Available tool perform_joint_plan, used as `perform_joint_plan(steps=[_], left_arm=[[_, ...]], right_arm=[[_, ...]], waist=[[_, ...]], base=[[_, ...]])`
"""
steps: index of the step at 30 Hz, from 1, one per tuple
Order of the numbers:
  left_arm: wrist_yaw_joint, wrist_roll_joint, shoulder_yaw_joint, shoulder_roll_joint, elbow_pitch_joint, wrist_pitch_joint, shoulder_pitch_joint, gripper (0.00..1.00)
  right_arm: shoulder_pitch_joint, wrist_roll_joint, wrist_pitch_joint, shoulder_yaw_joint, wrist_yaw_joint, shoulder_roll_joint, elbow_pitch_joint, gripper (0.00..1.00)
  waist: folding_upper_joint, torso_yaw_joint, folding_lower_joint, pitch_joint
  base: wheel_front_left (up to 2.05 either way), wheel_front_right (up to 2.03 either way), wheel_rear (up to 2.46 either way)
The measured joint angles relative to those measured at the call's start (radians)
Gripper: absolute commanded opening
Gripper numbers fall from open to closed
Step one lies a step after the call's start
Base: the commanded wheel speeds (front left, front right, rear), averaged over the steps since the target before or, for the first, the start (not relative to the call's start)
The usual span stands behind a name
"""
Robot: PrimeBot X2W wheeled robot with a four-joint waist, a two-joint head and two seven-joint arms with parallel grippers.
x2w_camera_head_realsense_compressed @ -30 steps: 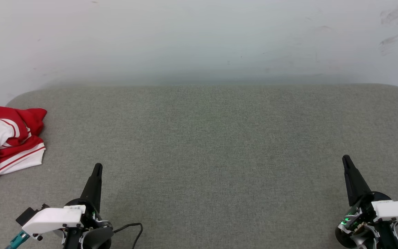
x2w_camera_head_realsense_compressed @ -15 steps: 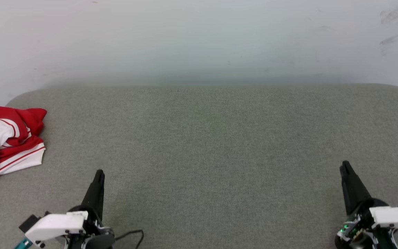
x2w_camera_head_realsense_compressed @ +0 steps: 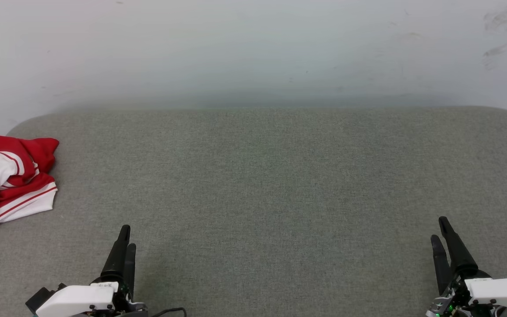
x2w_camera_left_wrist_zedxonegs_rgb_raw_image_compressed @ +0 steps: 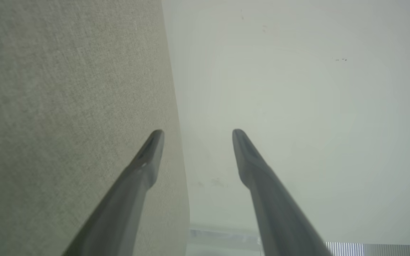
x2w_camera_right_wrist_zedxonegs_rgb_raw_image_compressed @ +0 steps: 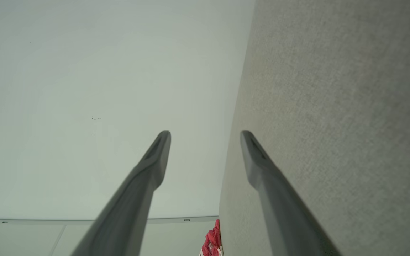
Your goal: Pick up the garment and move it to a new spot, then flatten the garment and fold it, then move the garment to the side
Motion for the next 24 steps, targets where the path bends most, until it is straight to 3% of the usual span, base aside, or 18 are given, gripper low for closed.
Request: perform_joint_plan(steps=[14,24], left_arm=[[0.0,0.164,0.038,0.0,-0.034,-0.061,0.006,1.0],[0.0,0.3,0.049,0.001,-0.096,-0.1,0.011,1.0]], right_arm=[[0.002,-0.276,-0.06,-0.031,0.0,0.001,-0.029,1.0],[0.002,-0.574,-0.097,-0.018,0.0,0.001,-0.113,1.0]], waist=[[0.0,0.0,0.0,0.004],[0.0,-0.001,0.0,0.01]], base=[[0.0,0.0,0.0],[0.0,0.0,0.0]])
